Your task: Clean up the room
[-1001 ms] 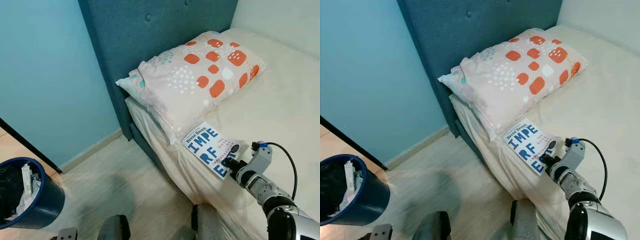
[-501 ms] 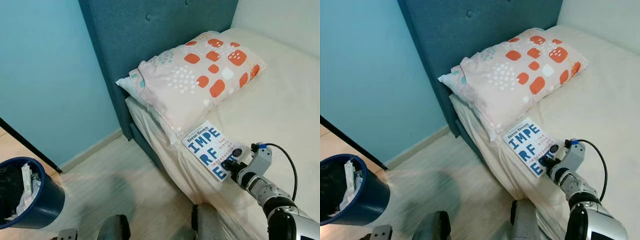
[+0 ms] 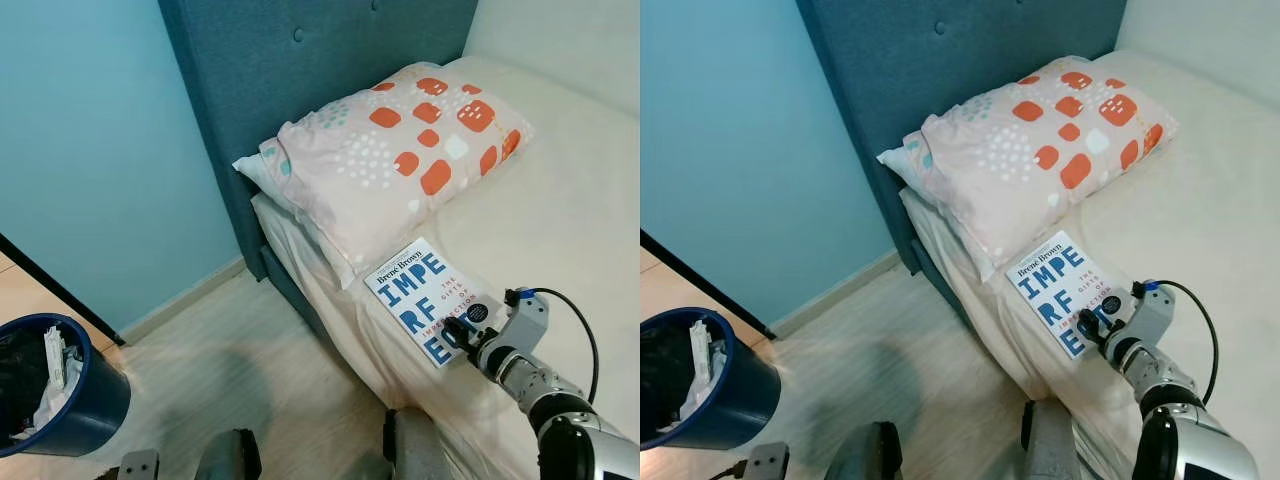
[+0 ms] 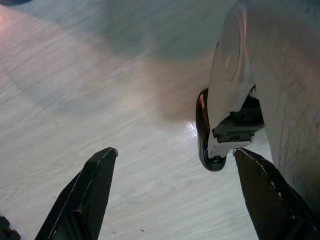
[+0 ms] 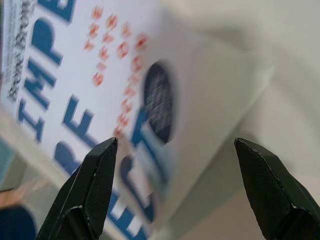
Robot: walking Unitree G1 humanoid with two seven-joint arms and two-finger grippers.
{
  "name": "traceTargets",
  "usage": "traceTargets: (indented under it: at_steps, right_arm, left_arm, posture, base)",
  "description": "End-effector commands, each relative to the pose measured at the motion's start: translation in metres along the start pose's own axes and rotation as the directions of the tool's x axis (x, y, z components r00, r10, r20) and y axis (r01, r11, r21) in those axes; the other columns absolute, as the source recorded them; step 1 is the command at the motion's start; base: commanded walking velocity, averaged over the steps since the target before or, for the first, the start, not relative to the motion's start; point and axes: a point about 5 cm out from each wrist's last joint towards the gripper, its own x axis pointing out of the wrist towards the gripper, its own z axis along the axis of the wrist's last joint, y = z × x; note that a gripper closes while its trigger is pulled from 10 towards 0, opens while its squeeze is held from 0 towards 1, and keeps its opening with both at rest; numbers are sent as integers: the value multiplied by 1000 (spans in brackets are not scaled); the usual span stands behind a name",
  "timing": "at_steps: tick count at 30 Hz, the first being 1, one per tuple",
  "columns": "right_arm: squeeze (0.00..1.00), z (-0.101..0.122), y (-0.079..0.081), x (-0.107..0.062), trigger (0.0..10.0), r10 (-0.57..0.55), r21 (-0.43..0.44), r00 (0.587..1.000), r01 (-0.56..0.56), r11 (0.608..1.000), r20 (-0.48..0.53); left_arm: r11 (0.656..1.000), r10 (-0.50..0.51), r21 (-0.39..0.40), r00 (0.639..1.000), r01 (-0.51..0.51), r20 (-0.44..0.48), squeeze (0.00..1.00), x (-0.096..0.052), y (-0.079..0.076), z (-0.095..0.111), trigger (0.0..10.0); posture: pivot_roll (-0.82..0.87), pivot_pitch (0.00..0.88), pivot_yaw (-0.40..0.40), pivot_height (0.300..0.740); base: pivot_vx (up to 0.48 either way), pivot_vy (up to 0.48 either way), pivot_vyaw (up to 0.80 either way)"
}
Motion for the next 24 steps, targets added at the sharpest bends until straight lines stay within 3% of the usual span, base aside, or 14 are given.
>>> traceTargets:
  at_steps: [1, 7, 8, 9, 10, 14, 16, 19, 24]
  right_arm:
    - [1000, 4, -3, 0, 10000, -28, -12, 999, 28, 1000, 16]
    - [1000, 12, 6, 2, 10000, -8, 16, 998, 7, 1000, 62]
    - [816, 13, 9, 2, 10000, -7, 38, 996, 3, 999, 85]
    - [816, 14, 10, 3, 10000, -8, 51, 995, 3, 999, 99]
    - [0, 16, 12, 3, 10000, -2, 60, 992, -6, 998, 126]
    - [0, 16, 16, 3, 10000, 0, 48, 985, -9, 999, 171]
    - [0, 1, 27, 4, 10000, 44, 46, 975, -55, 997, 219]
    - [0, -7, 30, 4, 10000, 52, 39, 974, -62, 997, 219]
    - [0, -31, 34, 3, 10000, 51, -81, 981, -36, 996, 187]
  left_arm:
    - [1000, -9, -17, 999, 8, -39, 0, 0, -5, -9, 10000]
    - [1000, -15, -20, 999, 14, -29, 0, 3, -10, -1, 10000]
    - [1000, -16, -21, 1000, 15, -26, 0, 4, -12, 2, 10000]
    - [1000, -17, -22, 1000, 16, -24, 0, 4, -12, 3, 10000]
    - [1000, -18, -26, 1000, 18, -23, 0, 5, -13, 5, 10000]
    - [999, -24, -33, 999, 23, -22, 0, 5, -13, 6, 10000]
    - [999, 3, -35, 999, -4, -39, 0, 5, -11, 4, 10000]
    - [1000, 22, -17, 999, -23, -49, 0, 5, -9, 4, 10000]
    - [997, 75, 7, 994, -74, -77, 0, 5, -6, 3, 10000]
  posture:
    - [-35, 178, 33, 602]
    - [-49, 137, 34, 602]
    - [-50, 128, 34, 602]
    - [-50, 125, 34, 602]
    - [-55, 113, 33, 602]
    - [-64, 104, 33, 602]
    - [-75, 89, 31, 612]
    - [-79, 77, 30, 622]
    - [-94, 56, 36, 642]
  base:
    - [0, 0, 0]
    - [0, 0, 0]
    - [0, 0, 0]
    - [0, 0, 0]
    - [0, 0, 0]
    - [0, 0, 0]
    - [0, 0, 0]
    - [0, 0, 0]
    - [-96, 0, 0]
